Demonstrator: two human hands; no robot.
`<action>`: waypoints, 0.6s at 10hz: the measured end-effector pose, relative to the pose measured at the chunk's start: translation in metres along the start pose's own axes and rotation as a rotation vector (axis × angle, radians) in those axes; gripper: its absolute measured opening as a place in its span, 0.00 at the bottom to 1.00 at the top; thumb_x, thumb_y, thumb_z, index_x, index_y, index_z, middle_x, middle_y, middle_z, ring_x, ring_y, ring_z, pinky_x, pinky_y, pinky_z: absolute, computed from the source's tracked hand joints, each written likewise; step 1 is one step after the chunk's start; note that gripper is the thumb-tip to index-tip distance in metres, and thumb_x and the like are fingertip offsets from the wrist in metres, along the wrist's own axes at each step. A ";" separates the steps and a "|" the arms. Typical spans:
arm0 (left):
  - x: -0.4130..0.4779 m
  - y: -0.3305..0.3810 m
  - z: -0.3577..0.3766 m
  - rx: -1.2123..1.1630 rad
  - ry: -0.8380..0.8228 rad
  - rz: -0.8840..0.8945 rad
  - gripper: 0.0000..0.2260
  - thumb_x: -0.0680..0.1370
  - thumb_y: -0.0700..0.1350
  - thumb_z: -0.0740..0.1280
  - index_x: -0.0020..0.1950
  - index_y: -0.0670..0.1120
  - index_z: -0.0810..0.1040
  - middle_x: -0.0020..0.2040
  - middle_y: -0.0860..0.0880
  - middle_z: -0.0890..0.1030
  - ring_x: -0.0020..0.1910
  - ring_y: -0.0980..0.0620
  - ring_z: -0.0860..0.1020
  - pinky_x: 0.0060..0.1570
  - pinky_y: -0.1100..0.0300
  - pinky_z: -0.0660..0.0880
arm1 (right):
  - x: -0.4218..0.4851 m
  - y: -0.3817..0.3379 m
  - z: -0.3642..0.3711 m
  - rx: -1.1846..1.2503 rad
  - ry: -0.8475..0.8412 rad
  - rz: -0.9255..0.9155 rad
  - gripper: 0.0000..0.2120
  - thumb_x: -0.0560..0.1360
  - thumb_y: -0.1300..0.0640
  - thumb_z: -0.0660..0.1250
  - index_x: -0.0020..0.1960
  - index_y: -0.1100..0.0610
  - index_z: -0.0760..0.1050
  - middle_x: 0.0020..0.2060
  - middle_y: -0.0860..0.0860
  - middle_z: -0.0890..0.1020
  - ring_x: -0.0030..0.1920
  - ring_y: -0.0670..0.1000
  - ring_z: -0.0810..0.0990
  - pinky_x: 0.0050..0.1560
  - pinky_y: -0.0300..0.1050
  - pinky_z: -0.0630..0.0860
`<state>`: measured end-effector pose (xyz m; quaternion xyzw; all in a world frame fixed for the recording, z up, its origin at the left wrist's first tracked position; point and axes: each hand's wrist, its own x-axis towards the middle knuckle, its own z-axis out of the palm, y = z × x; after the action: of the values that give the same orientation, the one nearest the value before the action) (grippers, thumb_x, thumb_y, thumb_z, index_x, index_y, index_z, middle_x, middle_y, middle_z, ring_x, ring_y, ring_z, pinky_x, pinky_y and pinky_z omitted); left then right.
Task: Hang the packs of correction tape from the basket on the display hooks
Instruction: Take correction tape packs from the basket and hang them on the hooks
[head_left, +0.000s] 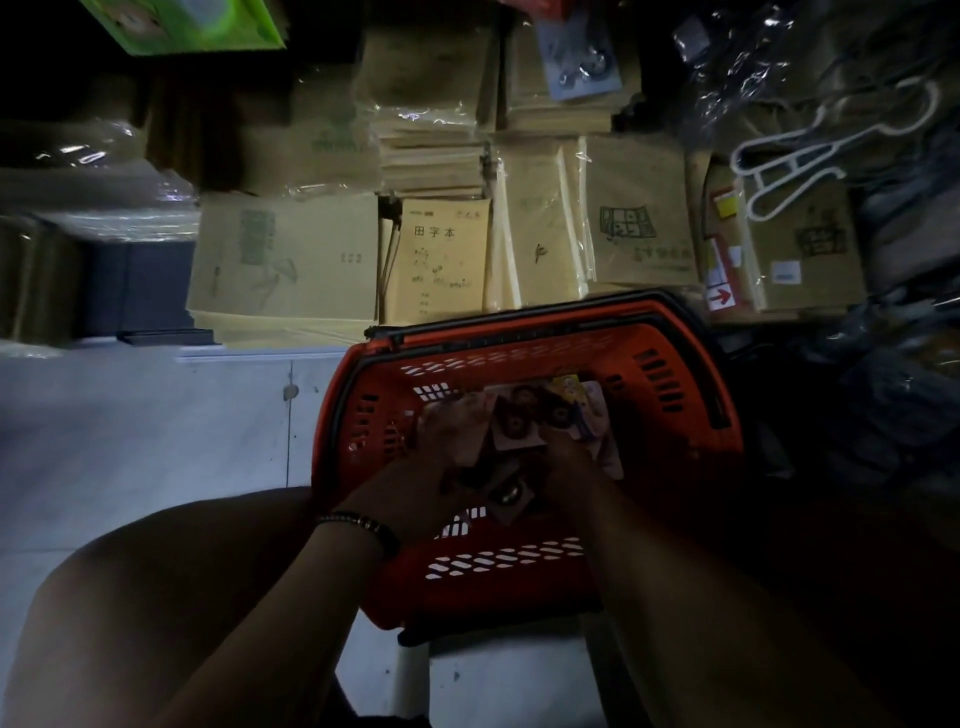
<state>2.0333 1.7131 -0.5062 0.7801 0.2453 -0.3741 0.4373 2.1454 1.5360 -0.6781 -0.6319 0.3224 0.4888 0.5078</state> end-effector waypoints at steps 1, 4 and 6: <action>0.005 -0.006 -0.001 0.044 0.016 -0.016 0.24 0.84 0.56 0.64 0.79 0.59 0.64 0.67 0.50 0.82 0.63 0.50 0.82 0.65 0.51 0.78 | 0.007 0.002 -0.002 -0.405 0.014 -0.184 0.21 0.83 0.54 0.67 0.73 0.64 0.75 0.70 0.61 0.78 0.71 0.63 0.76 0.74 0.59 0.71; 0.009 -0.007 -0.009 0.067 0.049 -0.034 0.20 0.86 0.56 0.61 0.78 0.55 0.67 0.59 0.49 0.84 0.53 0.48 0.84 0.60 0.48 0.81 | 0.075 0.012 -0.039 -0.106 0.387 -0.486 0.27 0.72 0.52 0.69 0.71 0.51 0.78 0.66 0.54 0.83 0.67 0.56 0.82 0.68 0.60 0.78; -0.009 0.012 -0.020 0.022 0.071 0.046 0.17 0.87 0.57 0.57 0.75 0.56 0.72 0.64 0.51 0.82 0.59 0.50 0.83 0.59 0.54 0.79 | -0.074 -0.020 -0.039 0.147 0.428 -0.616 0.25 0.77 0.56 0.61 0.69 0.70 0.75 0.62 0.64 0.81 0.59 0.57 0.80 0.46 0.37 0.76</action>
<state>2.0435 1.7235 -0.4863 0.8030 0.2386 -0.3387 0.4284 2.1516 1.4978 -0.6010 -0.7488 0.2505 0.1457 0.5961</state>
